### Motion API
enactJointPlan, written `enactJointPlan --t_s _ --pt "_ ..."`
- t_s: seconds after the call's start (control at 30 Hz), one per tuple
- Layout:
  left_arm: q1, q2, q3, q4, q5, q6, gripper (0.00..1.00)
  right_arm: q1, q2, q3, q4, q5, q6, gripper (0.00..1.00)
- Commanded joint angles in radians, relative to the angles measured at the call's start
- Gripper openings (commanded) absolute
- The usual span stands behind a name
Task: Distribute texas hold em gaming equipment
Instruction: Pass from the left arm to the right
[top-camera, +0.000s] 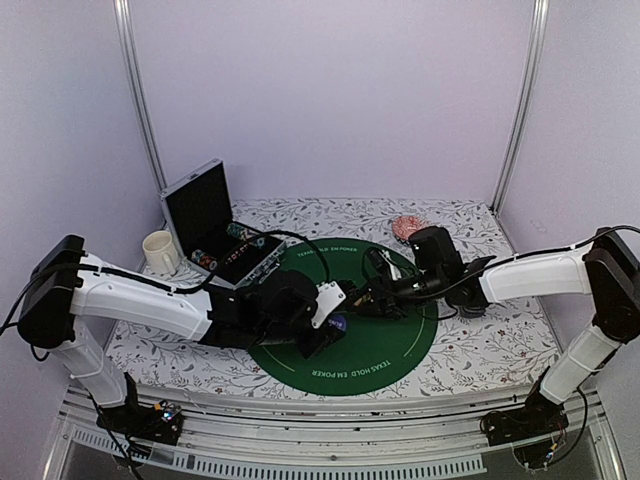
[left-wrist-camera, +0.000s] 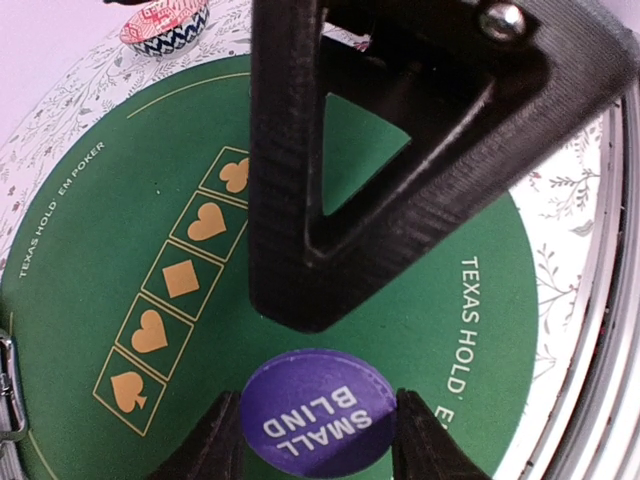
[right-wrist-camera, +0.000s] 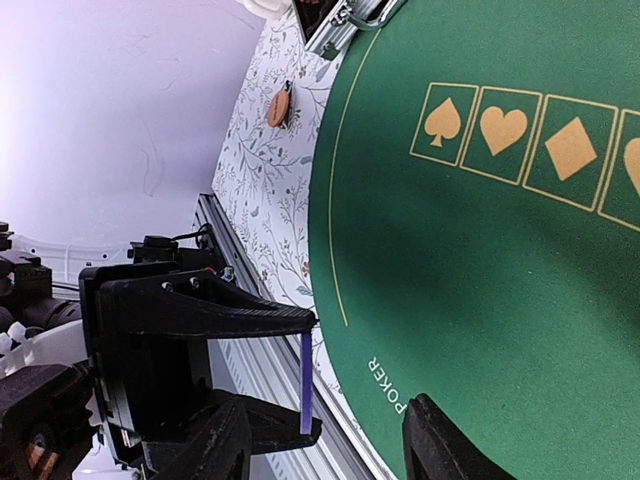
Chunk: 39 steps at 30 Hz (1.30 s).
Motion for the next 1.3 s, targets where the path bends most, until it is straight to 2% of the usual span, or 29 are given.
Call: enactJointPlan --t_s 0.0,0.1,0.23,0.47,0.57,0.6,0.73,0.8,0.9,1.03,1.27 --pt "0.01 -0.035 -0.003 0.036 -0.02 0.006 0.39 0.031 0.056 0.055 0.035 -0.036 0.003 0.54" --pt "0.01 -0.04 -0.007 0.04 -0.028 0.007 0.39 0.045 0.087 0.074 0.037 -0.042 0.003 0.52" --pt "0.01 -0.042 -0.014 0.038 -0.039 0.008 0.39 0.055 0.107 0.086 0.049 -0.057 0.006 0.41" --pt "0.011 -0.041 -0.015 0.041 -0.045 0.005 0.39 0.057 0.106 0.077 0.046 -0.057 0.006 0.05" --pt "0.01 -0.04 -0.015 0.039 -0.048 0.006 0.4 0.054 0.101 0.08 0.031 -0.045 -0.001 0.03" --pt "0.011 -0.041 -0.016 0.036 -0.049 0.004 0.45 0.054 0.098 0.084 0.023 -0.038 -0.006 0.03" --pt "0.014 -0.047 -0.015 0.006 -0.064 -0.016 0.86 0.008 0.106 0.141 -0.067 -0.02 -0.068 0.03" --pt "0.024 -0.061 -0.021 -0.006 -0.072 -0.039 0.97 -0.05 0.136 0.194 -0.113 -0.027 -0.105 0.03" --pt "0.056 -0.095 -0.037 -0.026 -0.06 -0.094 0.98 -0.142 0.211 0.298 -0.153 -0.017 -0.145 0.02" --pt "0.152 -0.148 -0.063 -0.094 -0.04 -0.21 0.98 -0.235 0.389 0.499 -0.172 -0.028 -0.153 0.03" --pt "0.297 -0.219 -0.126 -0.241 -0.082 -0.355 0.98 -0.273 0.718 0.872 -0.236 -0.022 -0.078 0.02"
